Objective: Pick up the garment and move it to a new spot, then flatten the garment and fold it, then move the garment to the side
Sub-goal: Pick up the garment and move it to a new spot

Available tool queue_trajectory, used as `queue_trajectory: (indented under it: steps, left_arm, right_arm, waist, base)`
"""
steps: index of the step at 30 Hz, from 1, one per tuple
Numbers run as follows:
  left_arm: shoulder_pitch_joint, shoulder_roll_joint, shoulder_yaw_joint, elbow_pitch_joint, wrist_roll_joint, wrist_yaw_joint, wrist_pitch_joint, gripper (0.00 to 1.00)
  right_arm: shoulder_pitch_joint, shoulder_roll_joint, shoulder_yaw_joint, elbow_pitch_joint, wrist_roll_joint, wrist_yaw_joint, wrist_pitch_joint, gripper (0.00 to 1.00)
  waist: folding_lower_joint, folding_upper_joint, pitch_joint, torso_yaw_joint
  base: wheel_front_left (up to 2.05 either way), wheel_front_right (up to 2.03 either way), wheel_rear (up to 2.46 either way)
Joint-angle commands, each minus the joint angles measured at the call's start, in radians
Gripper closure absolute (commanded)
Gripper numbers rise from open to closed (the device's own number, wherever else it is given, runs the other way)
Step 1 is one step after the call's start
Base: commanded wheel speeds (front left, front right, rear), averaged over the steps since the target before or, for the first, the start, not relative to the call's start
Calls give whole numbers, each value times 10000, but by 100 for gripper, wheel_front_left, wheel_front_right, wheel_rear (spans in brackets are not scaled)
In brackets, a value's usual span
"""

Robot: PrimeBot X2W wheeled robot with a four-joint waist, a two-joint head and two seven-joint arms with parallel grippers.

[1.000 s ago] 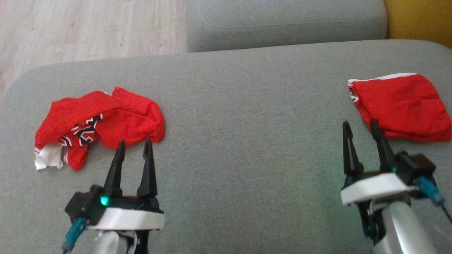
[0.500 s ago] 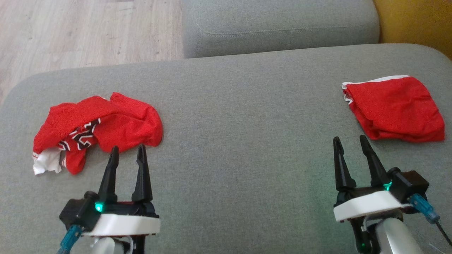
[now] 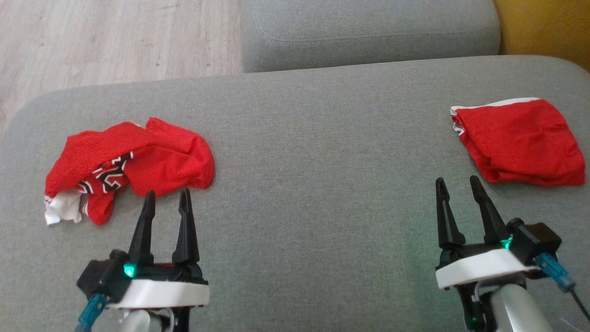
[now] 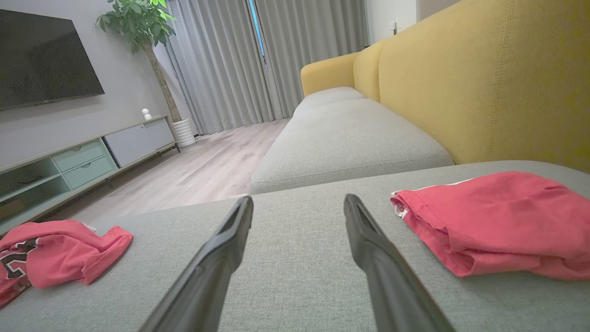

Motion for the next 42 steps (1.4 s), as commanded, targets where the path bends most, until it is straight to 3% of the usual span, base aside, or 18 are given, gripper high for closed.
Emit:
queue_trajectory:
  steps: [1, 11, 30, 42]
  left_arm:
    - [-315, 54, 276, -300, 34, 25, -51, 0]
    - [-387, 54, 318, -281, 48, 20, -51, 0]
    - [92, 54, 941, -224, 433, 214, -51, 0]
    - [20, 54, 1357, -290, 530, 148, -51, 0]
  right_arm:
    - [-229, -13, 253, -360, 72, 37, -110, 0]
    - [-189, -13, 513, -344, 95, 37, -110, 0]
    - [93, -13, 1968, -207, 633, 37, -110, 0]
    - [-25, -13, 2295, -230, 720, 37, -110, 0]
  waist:
    - [0, 0, 10, 11]
    - [0, 0, 13, 378]
    - [0, 0, -545, 2596]
    - [0, 0, -259, 2691]
  base:
    - [0, 0, 0]
    - [0, 0, 0]
    - [0, 0, 0]
    - [0, 0, 0]
